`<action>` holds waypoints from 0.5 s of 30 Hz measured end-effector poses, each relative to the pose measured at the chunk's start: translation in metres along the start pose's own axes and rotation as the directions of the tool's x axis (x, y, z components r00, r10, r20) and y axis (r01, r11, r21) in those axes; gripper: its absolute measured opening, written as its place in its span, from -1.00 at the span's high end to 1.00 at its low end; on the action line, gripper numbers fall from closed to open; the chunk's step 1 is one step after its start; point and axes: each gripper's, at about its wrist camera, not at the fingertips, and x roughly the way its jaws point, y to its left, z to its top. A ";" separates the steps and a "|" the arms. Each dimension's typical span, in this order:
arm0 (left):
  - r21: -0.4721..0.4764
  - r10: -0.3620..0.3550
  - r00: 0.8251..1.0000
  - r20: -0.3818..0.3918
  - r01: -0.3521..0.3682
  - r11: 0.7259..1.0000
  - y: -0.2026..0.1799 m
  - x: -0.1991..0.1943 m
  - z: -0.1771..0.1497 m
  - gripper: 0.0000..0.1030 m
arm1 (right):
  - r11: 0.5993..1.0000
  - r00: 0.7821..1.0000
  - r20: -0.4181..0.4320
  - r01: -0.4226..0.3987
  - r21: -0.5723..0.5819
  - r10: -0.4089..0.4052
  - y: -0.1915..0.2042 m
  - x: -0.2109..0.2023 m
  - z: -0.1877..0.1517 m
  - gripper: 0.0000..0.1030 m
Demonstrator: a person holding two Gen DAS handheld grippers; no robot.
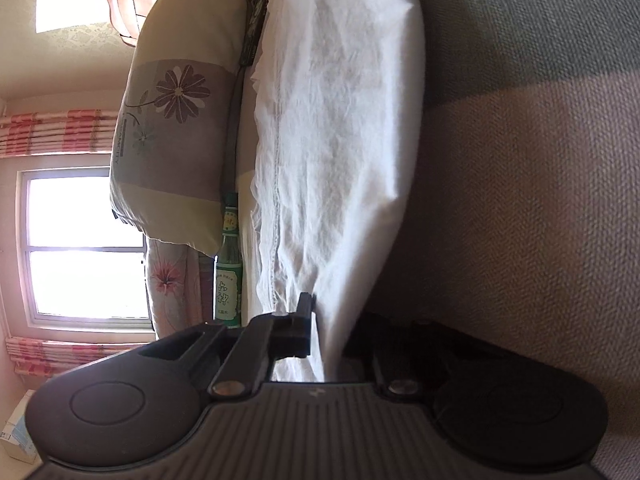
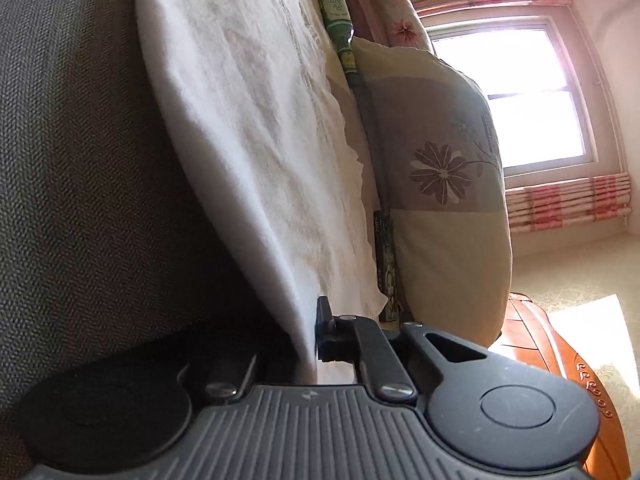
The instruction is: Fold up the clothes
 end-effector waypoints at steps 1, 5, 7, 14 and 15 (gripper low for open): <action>-0.001 0.001 1.000 0.001 -0.001 1.000 0.001 -0.001 -0.001 0.91 | 1.000 1.000 0.003 0.005 0.013 -0.005 -0.004 -0.002 0.000 0.87; -0.022 0.047 0.999 0.024 -0.047 0.999 0.018 -0.007 -0.005 0.95 | 1.000 1.000 0.011 0.010 0.023 -0.011 -0.016 -0.015 0.003 0.89; -0.025 0.059 0.998 0.029 -0.058 0.998 0.024 -0.013 -0.007 0.96 | 1.000 1.000 0.014 0.010 0.021 -0.011 -0.020 -0.022 0.005 0.89; 0.009 0.041 0.997 0.060 -0.042 0.999 0.020 -0.054 -0.023 0.96 | 0.999 0.999 0.012 -0.047 0.005 0.047 -0.022 -0.065 0.003 0.89; 0.017 0.039 0.997 0.069 -0.041 0.999 0.017 -0.062 -0.026 0.96 | 0.999 0.999 0.012 -0.053 0.001 0.053 -0.021 -0.072 0.002 0.89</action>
